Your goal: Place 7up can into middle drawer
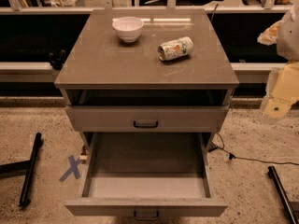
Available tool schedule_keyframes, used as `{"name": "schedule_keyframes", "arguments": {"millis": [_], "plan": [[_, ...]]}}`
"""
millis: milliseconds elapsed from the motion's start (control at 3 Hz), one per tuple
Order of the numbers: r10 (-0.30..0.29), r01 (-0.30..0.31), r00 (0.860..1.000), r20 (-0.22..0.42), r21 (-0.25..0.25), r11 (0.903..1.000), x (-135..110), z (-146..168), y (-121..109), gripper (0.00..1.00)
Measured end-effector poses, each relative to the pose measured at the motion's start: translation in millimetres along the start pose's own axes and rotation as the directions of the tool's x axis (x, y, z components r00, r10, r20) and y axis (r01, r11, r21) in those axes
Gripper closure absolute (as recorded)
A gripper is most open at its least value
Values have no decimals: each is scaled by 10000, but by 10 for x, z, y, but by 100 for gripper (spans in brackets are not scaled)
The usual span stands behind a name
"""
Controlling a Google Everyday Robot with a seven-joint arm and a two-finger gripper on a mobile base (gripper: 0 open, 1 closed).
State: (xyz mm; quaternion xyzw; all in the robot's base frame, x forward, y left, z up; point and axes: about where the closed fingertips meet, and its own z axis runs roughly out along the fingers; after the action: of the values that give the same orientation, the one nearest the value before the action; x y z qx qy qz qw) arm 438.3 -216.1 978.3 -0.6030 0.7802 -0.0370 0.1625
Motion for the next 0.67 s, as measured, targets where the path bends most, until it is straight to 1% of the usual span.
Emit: {"name": "schedule_keyframes", "arguments": {"millis": [333, 667], "plan": [[0, 0, 10000, 0, 0, 10000, 0, 0, 0, 0], [-175, 169, 9984, 545, 126, 9998, -91, 51, -251, 0]]}}
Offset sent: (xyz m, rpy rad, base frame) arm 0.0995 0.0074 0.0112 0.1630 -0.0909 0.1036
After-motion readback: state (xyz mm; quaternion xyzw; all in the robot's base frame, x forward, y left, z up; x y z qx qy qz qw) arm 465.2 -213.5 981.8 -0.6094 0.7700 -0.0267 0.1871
